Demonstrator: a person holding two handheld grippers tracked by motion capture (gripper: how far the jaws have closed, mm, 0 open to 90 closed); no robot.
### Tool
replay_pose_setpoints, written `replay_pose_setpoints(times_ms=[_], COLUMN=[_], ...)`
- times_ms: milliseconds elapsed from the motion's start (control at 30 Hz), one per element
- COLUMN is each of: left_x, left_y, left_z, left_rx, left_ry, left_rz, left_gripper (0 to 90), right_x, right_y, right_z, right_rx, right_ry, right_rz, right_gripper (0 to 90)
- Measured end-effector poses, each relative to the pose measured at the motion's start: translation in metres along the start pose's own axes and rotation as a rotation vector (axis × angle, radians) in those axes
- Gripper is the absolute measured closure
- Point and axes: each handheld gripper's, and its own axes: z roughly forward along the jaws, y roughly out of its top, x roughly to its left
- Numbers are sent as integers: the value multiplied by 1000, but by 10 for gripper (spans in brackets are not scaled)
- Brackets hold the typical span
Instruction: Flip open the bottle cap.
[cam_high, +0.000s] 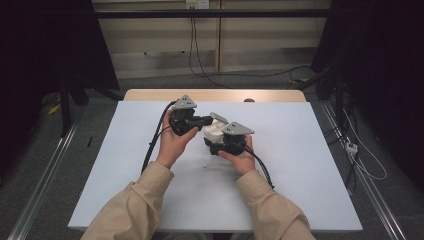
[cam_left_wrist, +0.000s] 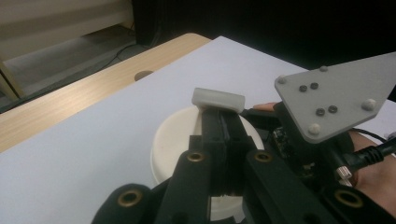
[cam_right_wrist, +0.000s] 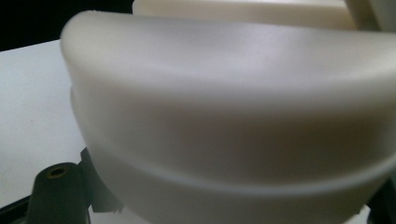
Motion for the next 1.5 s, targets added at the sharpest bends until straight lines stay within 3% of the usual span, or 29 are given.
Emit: replay_pose_setpoints(times_ms=[1500], left_x=[-3], left_y=[20], left_z=[13], left_rx=[-11], left_ry=[-21], left_rz=[5], left_gripper=[900], right_x=[1], right_y=[0], right_z=[0], right_rx=[-1], right_ry=[-4], right_rz=[-6], right_gripper=[187])
